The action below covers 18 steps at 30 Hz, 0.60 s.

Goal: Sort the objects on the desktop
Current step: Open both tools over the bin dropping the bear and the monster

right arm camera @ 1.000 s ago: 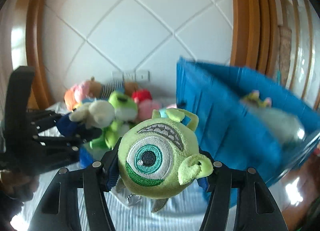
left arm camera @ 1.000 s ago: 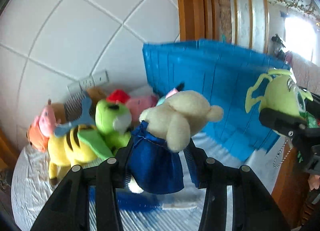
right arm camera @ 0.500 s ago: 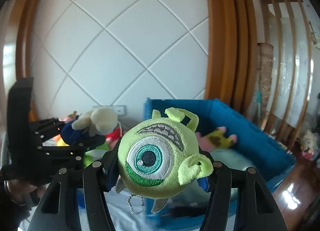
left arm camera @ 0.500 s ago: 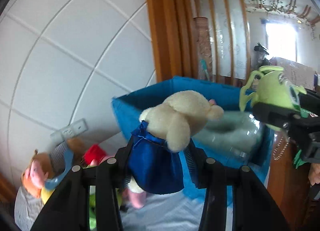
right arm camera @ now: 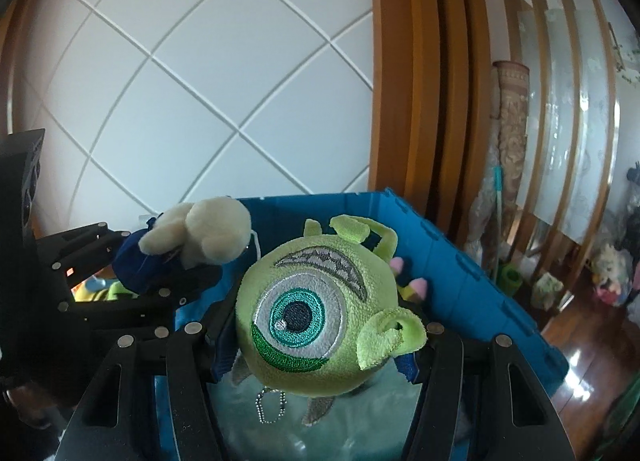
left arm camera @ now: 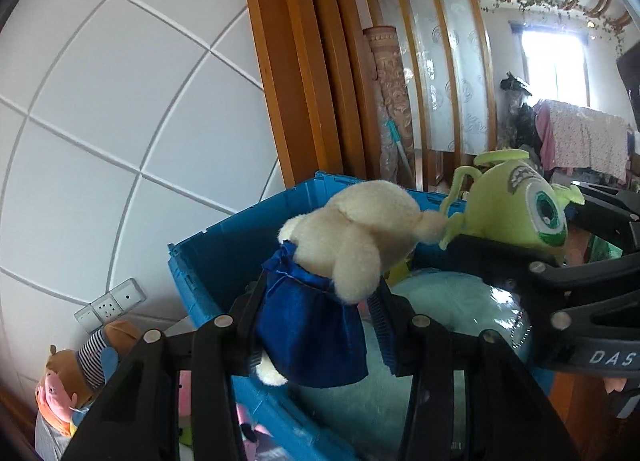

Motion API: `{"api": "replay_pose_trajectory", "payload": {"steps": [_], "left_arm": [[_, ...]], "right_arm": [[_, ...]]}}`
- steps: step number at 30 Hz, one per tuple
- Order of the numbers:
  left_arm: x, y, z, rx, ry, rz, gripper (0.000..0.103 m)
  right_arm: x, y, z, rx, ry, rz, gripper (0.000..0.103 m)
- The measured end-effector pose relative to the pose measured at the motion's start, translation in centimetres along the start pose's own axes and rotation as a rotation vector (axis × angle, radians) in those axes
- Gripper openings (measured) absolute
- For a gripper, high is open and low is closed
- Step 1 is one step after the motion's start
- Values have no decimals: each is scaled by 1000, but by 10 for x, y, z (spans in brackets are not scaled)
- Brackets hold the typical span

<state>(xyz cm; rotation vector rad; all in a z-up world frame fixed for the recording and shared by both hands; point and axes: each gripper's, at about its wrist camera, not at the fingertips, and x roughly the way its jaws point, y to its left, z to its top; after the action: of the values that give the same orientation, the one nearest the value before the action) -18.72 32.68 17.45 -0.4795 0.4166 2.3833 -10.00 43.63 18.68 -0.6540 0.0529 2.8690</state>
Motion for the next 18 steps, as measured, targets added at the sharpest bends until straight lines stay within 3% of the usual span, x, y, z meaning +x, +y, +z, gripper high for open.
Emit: {"api": "replay_pose_trajectory", "payload": {"steps": [10, 14, 18], "left_arm": [[55, -2, 15, -16, 80, 51, 46], [73, -1, 19, -25, 109, 69, 54], [85, -3, 22, -17, 126, 104, 70]], "right_arm": [[76, -43, 20, 17, 120, -1, 62], [90, -52, 27, 32, 138, -8, 65], [103, -67, 33, 76, 165, -2, 84]]}}
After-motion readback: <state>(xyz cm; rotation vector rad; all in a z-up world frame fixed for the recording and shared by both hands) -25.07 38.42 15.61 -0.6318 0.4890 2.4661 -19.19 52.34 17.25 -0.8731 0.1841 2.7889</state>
